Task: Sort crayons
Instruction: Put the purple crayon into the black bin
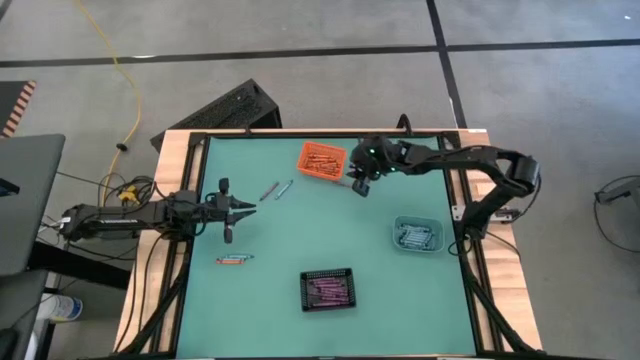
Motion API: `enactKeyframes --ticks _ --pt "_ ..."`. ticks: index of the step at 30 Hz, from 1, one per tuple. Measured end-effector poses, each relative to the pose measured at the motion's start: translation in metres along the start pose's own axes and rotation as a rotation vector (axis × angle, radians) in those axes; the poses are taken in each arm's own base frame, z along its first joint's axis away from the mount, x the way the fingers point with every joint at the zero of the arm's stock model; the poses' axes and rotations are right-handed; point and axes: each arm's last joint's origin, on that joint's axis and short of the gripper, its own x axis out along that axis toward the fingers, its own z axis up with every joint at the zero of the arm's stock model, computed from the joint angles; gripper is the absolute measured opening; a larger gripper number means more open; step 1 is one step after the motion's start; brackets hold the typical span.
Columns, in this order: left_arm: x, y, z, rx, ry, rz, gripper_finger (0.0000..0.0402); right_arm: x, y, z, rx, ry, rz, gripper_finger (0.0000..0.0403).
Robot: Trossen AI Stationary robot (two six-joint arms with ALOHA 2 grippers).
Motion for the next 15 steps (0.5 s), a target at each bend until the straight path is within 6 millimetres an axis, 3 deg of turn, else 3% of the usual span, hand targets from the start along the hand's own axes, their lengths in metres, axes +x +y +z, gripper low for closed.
enactKeyframes --ticks 6,15 --pt "0.0 0.0 0.0 0.0 0.0 0.0 0.0054 0.016 0.005 -0.029 0.005 0.11 0.037 0.012" --pt "0.0 0.0 0.0 0.0 0.0 0.001 0.0054 0.049 0.009 -0.044 -0.026 0.157 0.034 0.0118"
